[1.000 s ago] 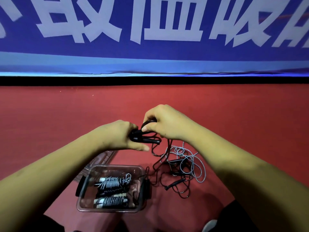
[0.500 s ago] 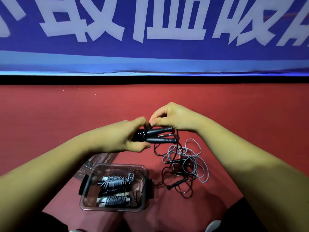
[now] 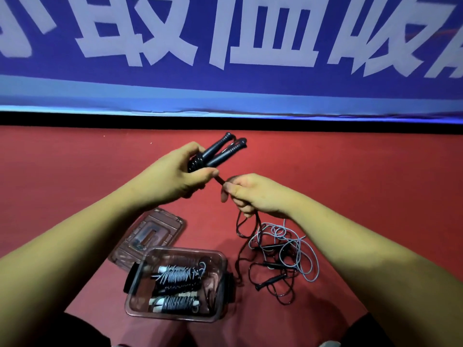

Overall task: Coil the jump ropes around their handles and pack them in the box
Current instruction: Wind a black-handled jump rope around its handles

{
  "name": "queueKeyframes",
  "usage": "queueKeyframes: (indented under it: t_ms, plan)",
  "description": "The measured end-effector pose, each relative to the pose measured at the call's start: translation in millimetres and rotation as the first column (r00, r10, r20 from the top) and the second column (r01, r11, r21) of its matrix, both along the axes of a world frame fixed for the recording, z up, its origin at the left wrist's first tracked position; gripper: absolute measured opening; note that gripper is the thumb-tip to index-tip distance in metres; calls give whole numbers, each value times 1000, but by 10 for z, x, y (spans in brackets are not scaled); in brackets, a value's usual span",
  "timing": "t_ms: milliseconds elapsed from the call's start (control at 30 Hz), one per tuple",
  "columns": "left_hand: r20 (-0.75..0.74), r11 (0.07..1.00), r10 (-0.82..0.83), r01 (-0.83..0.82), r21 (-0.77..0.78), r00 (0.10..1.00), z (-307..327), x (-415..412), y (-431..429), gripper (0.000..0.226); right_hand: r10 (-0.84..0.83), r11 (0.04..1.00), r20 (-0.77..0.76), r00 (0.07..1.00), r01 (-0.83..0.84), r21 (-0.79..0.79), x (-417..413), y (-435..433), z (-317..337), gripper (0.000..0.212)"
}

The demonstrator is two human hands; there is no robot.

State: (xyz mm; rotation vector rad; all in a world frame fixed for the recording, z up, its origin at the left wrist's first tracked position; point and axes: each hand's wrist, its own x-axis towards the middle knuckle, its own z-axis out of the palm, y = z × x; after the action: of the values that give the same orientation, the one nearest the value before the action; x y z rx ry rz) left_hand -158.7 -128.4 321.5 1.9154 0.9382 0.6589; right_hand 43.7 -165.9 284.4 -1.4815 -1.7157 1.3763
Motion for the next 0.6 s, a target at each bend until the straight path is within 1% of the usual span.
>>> queueKeyframes:
  t_ms: [33,67,133,200,267,400,533,600]
  plan:
    - [-18,999,38,-37,2,999,-2,-21,34,21,-14,1000,15,1000,14,-3,-30,-1,-1,22]
    - [-68,996,83,-80,42,994,-12,-43,77,23,-14,1000,55,998,13,24,-68,-10,18,19]
    - [-195,974,184,-151,169,963,-32,-82,155,24,21,990,187,982,-47,134,-153,-31,54,14]
    - [-265,965,212,-158,211,941,-43,-102,213,25,16,968,312,950,-93,234,-207,-45,70,12]
    - [-338,969,181,-109,222,924,-53,-125,246,28,-15,955,409,912,-108,276,-217,-50,84,11]
    - [-496,954,136,21,299,857,-95,-131,255,30,-44,948,516,856,-128,293,-202,-91,174,14]
    - [-599,932,114,124,342,793,-185,-24,233,23,-60,896,682,729,-261,358,-270,-176,225,27]
    - [-615,919,145,125,375,775,-233,36,215,21,-78,879,718,692,-292,377,-278,-199,228,26]
